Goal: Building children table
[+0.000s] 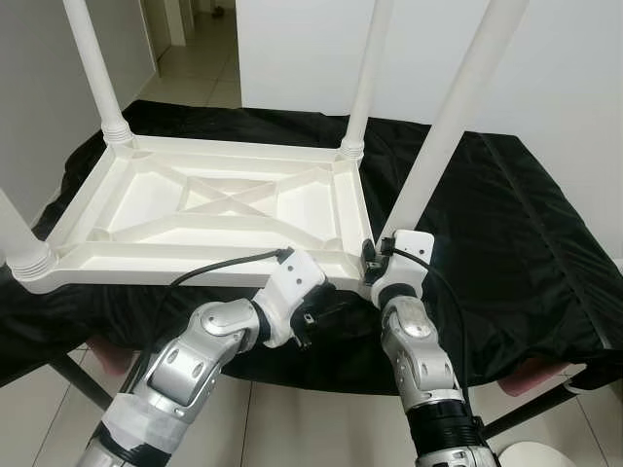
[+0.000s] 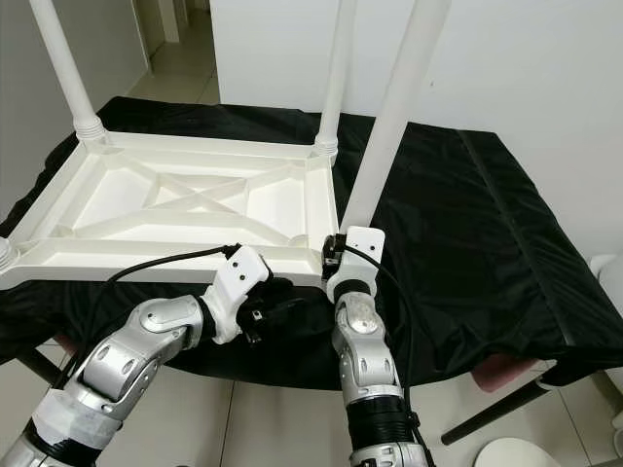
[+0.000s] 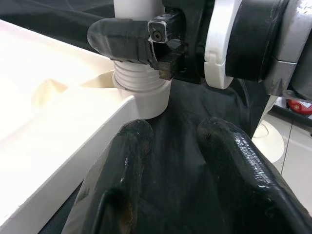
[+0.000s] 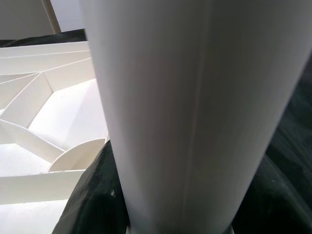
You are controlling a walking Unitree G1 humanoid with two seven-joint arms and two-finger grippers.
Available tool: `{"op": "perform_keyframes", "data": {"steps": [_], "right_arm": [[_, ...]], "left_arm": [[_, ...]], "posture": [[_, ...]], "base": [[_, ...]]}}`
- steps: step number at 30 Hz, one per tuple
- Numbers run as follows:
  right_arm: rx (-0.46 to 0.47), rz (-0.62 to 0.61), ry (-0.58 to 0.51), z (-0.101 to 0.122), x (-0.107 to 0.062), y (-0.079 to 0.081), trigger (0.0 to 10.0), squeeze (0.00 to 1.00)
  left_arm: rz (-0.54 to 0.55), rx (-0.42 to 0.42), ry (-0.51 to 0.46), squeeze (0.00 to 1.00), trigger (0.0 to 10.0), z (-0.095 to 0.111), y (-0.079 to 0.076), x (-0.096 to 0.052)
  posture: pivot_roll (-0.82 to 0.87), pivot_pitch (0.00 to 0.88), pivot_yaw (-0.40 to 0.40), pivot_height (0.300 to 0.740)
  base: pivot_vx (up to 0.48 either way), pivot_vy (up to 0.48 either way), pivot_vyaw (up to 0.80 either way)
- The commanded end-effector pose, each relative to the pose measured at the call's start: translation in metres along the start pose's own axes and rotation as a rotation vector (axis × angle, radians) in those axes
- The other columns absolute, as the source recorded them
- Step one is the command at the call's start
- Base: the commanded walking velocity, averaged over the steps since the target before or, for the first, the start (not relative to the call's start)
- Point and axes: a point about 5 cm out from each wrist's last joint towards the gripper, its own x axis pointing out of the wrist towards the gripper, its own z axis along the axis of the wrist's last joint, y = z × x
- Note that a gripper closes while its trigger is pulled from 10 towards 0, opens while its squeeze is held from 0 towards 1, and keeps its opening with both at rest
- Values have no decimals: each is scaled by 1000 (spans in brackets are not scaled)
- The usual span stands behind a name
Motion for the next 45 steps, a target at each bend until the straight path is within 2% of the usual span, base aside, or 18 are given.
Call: {"op": "perform_keyframes", "data": {"steps": [1,5,6,13,14,15,16,17,20,21,23,24,25,27,33,45], "right_arm": [[32,-24,24,-3,-3,-3,10000,0],[30,-18,11,-2,-3,-3,10000,0],[32,-6,-3,0,-4,-2,10000,1000],[42,12,-24,3,-4,-4,10000,1000],[45,30,-23,4,-4,-7,10000,1000],[34,113,1,1,-3,-13,10000,1000],[34,113,1,1,-3,-13,10000,1000],[13,146,6,0,-3,-16,10000,937],[-1,162,9,-1,-4,-18,10000,937],[-28,217,19,-3,-4,-19,10000,0],[-28,217,19,-3,-4,-19,10000,0],[-54,286,32,-5,-3,-21,10000,0],[-54,286,32,-5,-3,-21,10000,0],[-129,420,32,-6,3,-28,10000,0],[-224,550,37,-3,15,-38,10000,0],[-267,663,32,3,27,-47,10000,0]], "left_arm": [[-23,9,1,0,10000,1,-2,2],[-22,11,-3,0,10000,2,-2,2],[-21,12,-4,0,10000,2,-2,2],[-19,11,-5,0,10000,2,-3,3],[-18,11,-6,0,10000,1,-3,3],[-16,11,-8,0,10000,1,-3,4],[-16,11,-8,0,10000,1,-3,4],[-16,11,-9,0,10000,2,-3,4],[-16,11,-9,0,10000,2,-3,4],[-16,12,-9,0,10000,2,-2,4],[-16,12,-9,0,10000,2,-2,4],[-17,14,-9,0,10000,2,-2,4],[-17,14,-9,0,10000,2,-2,4],[-20,16,-11,0,10000,3,-2,6],[-28,26,-10,0,10000,4,-3,5],[-31,30,-11,0,10000,5,-2,6]], "posture": [[34,0,-45,740],[36,0,-50,740],[36,0,-53,740],[36,0,-56,740],[36,0,-59,740],[38,0,-64,740],[38,0,-64,740],[38,0,-64,740],[38,0,-64,740],[37,0,-65,740],[37,0,-65,740],[36,0,-64,740],[36,0,-64,740],[39,0,-60,740],[46,0,-55,740],[44,0,-52,740]], "base": [[0,0,0],[0,0,0],[0,0,0],[0,0,0],[0,0,0],[0,0,0],[0,0,0],[0,0,0],[0,0,0],[0,0,0],[0,0,0],[0,0,0],[0,0,0],[0,0,0],[0,0,0],[0,0,0]]}}
